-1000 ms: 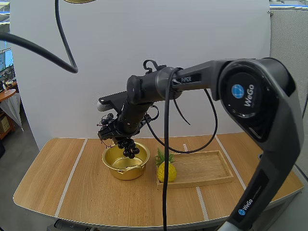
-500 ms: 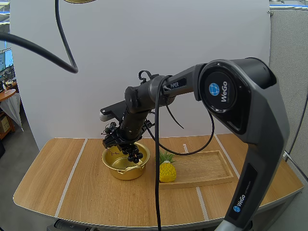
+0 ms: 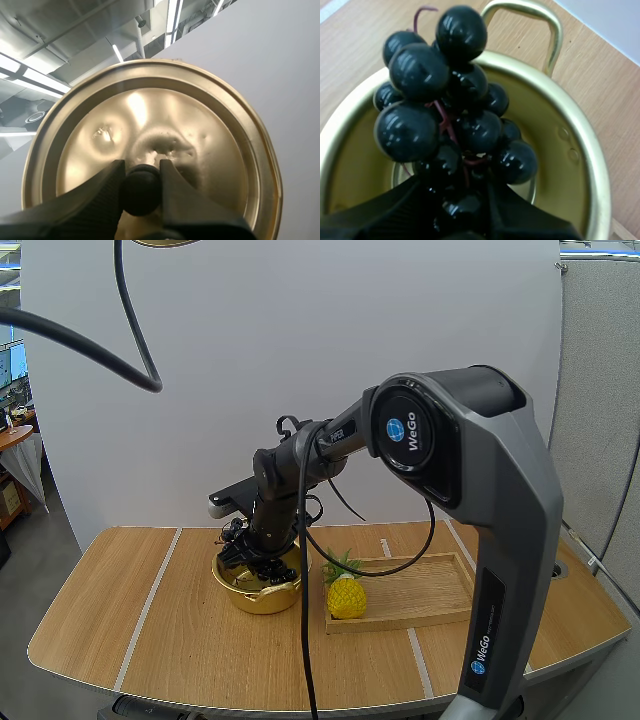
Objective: Open the pot, put the grape inside, and close it
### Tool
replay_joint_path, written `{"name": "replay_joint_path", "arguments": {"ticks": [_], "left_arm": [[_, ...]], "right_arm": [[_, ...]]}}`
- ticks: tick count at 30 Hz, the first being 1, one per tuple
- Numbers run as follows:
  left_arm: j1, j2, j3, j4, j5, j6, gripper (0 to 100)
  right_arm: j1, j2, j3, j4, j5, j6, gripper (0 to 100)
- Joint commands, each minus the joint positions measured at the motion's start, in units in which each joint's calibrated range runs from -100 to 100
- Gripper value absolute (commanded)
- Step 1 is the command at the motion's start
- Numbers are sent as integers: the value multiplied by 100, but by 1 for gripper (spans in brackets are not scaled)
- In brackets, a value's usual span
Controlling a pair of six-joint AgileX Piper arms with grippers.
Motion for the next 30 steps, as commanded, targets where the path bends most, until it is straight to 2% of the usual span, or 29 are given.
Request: {"name": "replay_joint_path", "arguments": {"ticks": [1, 18, 30], "left_arm": [[-12, -21, -33, -2, -198, -45, 0], [-12, -21, -33, -2, -198, -45, 0], [-12, -21, -33, -2, -198, -45, 0]], "right_arm": [[-27, -12, 93, -78, 118, -16, 0], [-80, 112, 93, -252, 1782, 24, 0], [-359, 112, 93, -252, 1602, 108, 0]]}}
